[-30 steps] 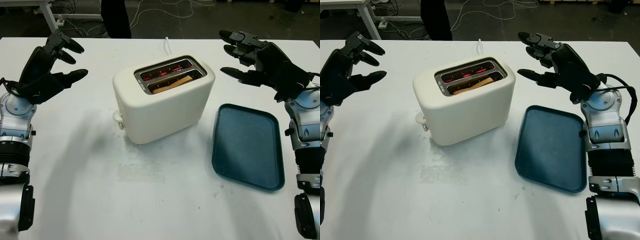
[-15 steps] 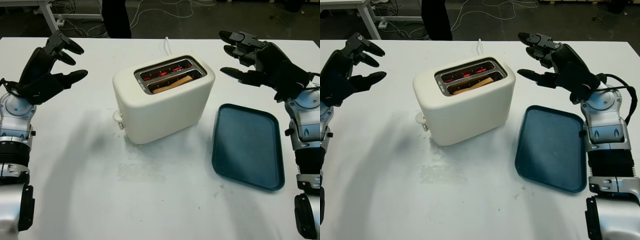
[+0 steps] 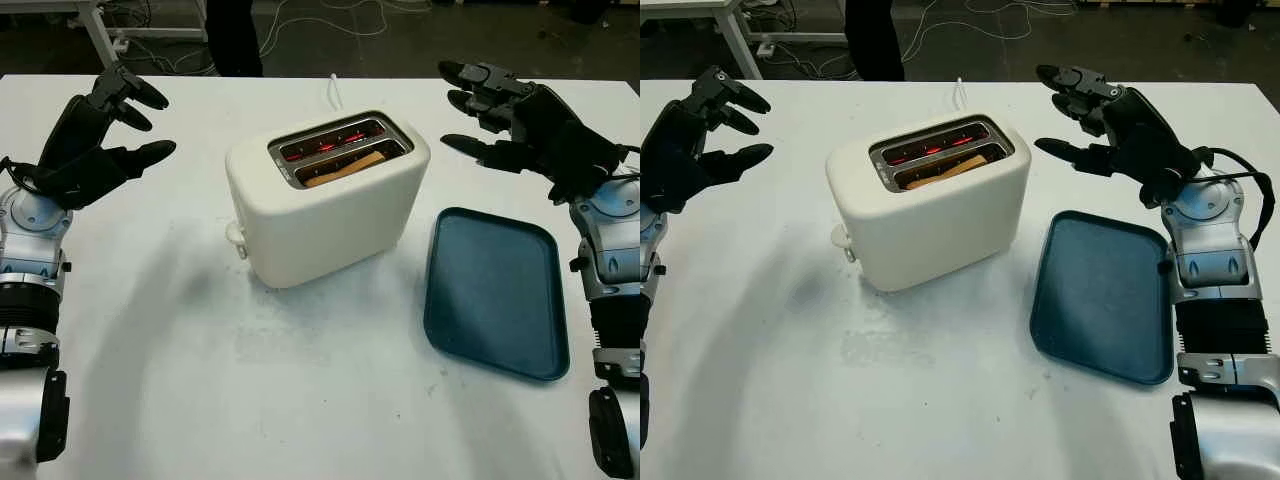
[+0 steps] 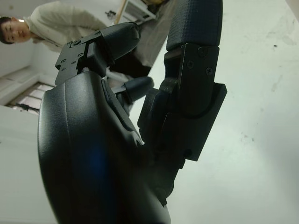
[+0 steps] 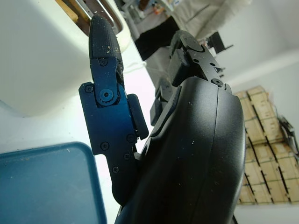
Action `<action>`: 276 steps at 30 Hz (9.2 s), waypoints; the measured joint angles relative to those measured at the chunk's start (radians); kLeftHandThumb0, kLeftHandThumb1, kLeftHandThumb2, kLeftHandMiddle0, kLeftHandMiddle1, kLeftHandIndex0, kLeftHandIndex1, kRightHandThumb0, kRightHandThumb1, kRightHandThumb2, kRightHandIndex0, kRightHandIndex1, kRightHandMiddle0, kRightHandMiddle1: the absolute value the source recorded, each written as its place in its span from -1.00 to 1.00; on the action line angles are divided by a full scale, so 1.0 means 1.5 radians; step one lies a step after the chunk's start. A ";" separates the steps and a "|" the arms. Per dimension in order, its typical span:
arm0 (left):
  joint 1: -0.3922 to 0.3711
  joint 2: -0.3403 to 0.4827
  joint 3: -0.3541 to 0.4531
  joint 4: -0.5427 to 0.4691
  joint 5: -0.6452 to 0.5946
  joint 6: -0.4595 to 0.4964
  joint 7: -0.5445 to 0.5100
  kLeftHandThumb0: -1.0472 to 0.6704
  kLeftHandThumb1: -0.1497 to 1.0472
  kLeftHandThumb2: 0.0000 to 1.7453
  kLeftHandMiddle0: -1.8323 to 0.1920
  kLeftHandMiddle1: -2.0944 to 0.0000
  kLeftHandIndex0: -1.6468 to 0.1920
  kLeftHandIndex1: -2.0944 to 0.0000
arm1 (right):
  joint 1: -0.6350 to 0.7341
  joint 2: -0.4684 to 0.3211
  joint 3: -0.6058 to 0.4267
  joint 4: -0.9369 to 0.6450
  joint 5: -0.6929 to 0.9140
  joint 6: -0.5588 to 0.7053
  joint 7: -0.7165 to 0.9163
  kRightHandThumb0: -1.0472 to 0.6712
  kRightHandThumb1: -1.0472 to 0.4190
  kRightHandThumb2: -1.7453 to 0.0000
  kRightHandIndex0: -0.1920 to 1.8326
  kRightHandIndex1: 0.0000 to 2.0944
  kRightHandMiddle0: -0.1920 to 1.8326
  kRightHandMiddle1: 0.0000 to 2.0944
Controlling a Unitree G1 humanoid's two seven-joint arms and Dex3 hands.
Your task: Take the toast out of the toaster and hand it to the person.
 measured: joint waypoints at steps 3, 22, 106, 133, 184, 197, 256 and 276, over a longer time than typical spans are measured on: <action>0.000 0.000 0.000 0.003 -0.004 0.000 -0.005 -1.00 0.79 -0.61 0.81 -0.54 0.79 -0.44 | 0.000 0.000 0.000 0.002 0.000 -0.008 0.000 -0.59 -0.83 0.73 -0.59 -0.99 -0.57 -0.99; 0.000 0.000 0.000 0.009 0.000 -0.010 0.000 -1.00 0.79 -0.61 0.81 -0.55 0.79 -0.45 | 0.000 0.000 0.000 0.002 0.000 -0.004 0.000 -0.52 -0.83 0.75 -0.60 -1.00 -0.57 -1.00; 0.000 -0.001 -0.001 0.037 -0.014 -0.026 -0.041 -1.00 0.79 -0.63 0.81 -0.59 0.79 -0.47 | 0.001 0.000 0.000 0.005 -0.006 0.002 -0.001 -0.57 -0.83 0.75 -0.59 -1.00 -0.56 -1.00; 0.000 -0.009 -0.002 0.048 -0.013 -0.033 -0.043 -1.00 0.79 -0.62 0.81 -0.56 0.79 -0.44 | 0.001 0.000 0.000 0.007 -0.002 0.004 0.000 -0.60 -0.83 0.76 -0.60 -0.99 -0.57 -0.99; 0.000 -0.009 -0.001 0.037 -0.013 -0.032 -0.034 -1.00 0.79 -0.62 0.81 -0.55 0.79 -0.42 | 0.006 0.000 0.000 0.004 -0.004 0.005 -0.001 -0.57 -0.83 0.75 -0.58 -1.00 -0.56 -1.00; 0.000 -0.009 -0.001 0.039 -0.013 -0.033 -0.036 -1.00 0.79 -0.62 0.81 -0.54 0.79 -0.42 | 0.006 0.000 0.000 0.004 -0.005 0.006 -0.001 -0.59 -0.83 0.76 -0.59 -1.00 -0.56 -1.00; 0.000 -0.009 -0.001 0.035 -0.012 -0.030 -0.018 -1.00 0.79 -0.61 0.81 -0.52 0.79 -0.40 | 0.006 0.000 -0.003 0.001 -0.001 0.006 -0.002 -0.57 -0.83 0.77 -0.59 -1.00 -0.56 -1.00; 0.000 -0.009 -0.001 0.032 -0.005 -0.031 -0.013 -1.00 0.79 -0.57 0.81 -0.51 0.79 -0.37 | 0.006 0.000 -0.005 0.008 0.012 0.003 -0.001 -0.56 -0.83 0.77 -0.60 -1.00 -0.57 -1.00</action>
